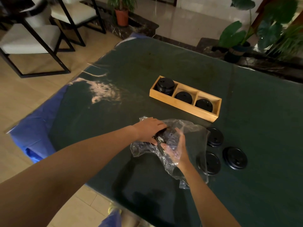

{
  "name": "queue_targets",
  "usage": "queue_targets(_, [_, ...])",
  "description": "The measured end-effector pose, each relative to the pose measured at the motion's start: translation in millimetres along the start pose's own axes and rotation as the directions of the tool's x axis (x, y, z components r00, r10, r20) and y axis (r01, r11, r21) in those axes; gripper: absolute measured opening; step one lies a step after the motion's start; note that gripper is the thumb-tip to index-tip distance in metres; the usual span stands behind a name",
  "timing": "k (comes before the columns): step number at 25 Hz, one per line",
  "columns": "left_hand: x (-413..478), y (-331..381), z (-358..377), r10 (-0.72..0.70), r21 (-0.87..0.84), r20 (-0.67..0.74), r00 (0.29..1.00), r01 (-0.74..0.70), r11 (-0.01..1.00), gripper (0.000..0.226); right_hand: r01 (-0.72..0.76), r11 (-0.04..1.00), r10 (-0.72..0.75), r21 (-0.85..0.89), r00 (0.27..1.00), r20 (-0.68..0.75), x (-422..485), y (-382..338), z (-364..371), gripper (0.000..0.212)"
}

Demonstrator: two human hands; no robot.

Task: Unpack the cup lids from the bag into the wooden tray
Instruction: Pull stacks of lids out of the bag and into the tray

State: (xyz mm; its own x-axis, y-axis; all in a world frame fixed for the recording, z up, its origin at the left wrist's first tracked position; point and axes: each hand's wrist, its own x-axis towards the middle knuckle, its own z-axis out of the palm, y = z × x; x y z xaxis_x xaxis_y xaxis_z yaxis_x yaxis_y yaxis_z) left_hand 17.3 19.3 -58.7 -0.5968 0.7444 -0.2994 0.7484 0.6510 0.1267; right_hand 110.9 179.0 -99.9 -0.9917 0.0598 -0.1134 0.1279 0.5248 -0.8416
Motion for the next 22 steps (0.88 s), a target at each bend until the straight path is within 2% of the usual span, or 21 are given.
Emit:
queue_targets(1, [-0.2, 1.5, 0.4, 0.001, 0.004, -0.002, 1.000, -0.001, 1.000, 0.085, -0.008, 0.995, 0.009, -0.103, 1.000, 0.008, -1.6, 3.9, -1.4, 0.084])
queue_targets(3, [0.2, 4.1, 1.5, 0.008, 0.009, -0.009, 1.000, -0.008, 1.000, 0.084, 0.008, 0.952, -0.009, -0.305, 1.000, -0.001, -5.7, 9.5, -8.1, 0.094])
queue_targets(6, [2.4, 11.2, 2.5, 0.045, 0.009, -0.034, 0.998, -0.045, 0.999, 0.080, -0.026, 0.976, 0.033, -0.215, 0.999, 0.027, -11.8, 15.5, -20.0, 0.092])
queue_targets(9, [5.3, 18.4, 5.2, 0.071, -0.014, -0.040, 0.997, -0.071, 0.997, 0.074, -0.192, 0.979, 0.201, -0.070, 0.968, 0.147, -8.9, 18.9, -35.0, 0.076])
queue_targets(11, [5.2, 21.5, 7.8, 0.072, -0.013, -0.041, 0.997, -0.073, 0.997, 0.073, -0.380, 0.909, 0.332, 0.172, 0.909, 0.254, -8.0, 13.1, -42.0, 0.057])
queue_targets(12, [5.5, 21.7, 9.0, 0.073, -0.008, -0.043, 0.996, -0.074, 0.997, 0.072, -0.440, 0.868, 0.375, 0.232, 0.885, 0.275, -8.0, 7.8, -42.4, 0.050])
queue_targets(14, [6.6, 21.4, 11.1, 0.083, -0.003, -0.049, 0.995, -0.083, 0.997, 0.071, -0.489, 0.856, 0.453, 0.166, 0.866, 0.214, -2.8, 2.7, -37.8, 0.055])
queue_targets(17, [7.8, 20.5, 10.1, 0.086, -0.006, -0.047, 0.995, -0.087, 0.996, 0.072, -0.587, 0.808, 0.580, 0.041, 0.806, 0.115, 12.9, -5.8, -31.7, 0.076])
queue_targets(22, [10.9, 16.8, 8.7, 0.076, -0.028, -0.024, 0.997, -0.077, 0.997, 0.072, -0.707, 0.704, 0.675, 0.061, 0.694, 0.251, 25.3, -13.5, -37.4, 0.061])
